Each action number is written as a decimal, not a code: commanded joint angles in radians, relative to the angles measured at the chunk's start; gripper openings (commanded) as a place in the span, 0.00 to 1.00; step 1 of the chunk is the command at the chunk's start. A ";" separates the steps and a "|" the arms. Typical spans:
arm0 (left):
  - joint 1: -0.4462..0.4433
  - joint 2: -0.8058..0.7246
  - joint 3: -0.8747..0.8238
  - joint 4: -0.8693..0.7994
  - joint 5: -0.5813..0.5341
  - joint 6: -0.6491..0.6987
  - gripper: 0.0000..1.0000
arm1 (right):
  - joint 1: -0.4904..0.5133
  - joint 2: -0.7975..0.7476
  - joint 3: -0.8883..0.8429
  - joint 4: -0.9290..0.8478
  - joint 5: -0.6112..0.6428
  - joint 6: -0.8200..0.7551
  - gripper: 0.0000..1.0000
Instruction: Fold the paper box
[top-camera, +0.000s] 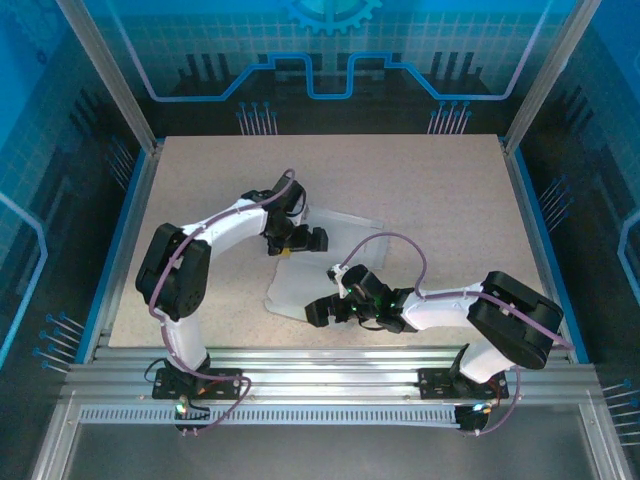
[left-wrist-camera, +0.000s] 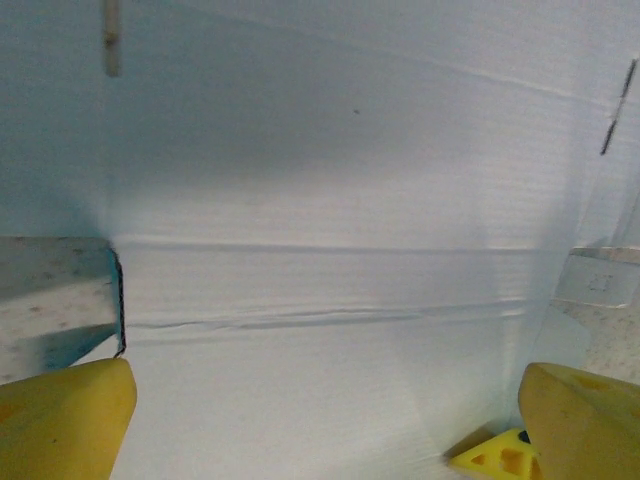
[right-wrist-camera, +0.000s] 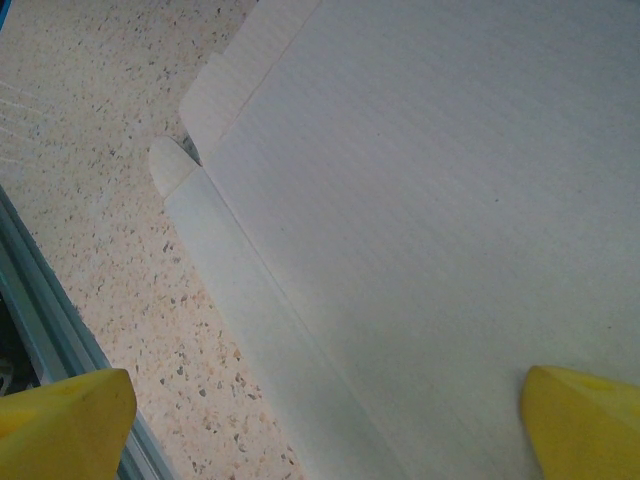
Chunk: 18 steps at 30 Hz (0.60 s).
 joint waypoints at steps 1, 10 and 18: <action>-0.003 -0.001 0.040 -0.132 -0.095 0.048 0.99 | -0.009 0.050 -0.032 -0.104 -0.016 0.023 1.00; 0.004 0.065 0.082 -0.189 -0.180 0.048 0.99 | -0.007 0.059 -0.016 -0.117 -0.019 0.018 1.00; 0.005 0.141 0.144 -0.122 -0.149 0.043 0.99 | -0.006 0.065 -0.019 -0.107 -0.019 0.020 1.00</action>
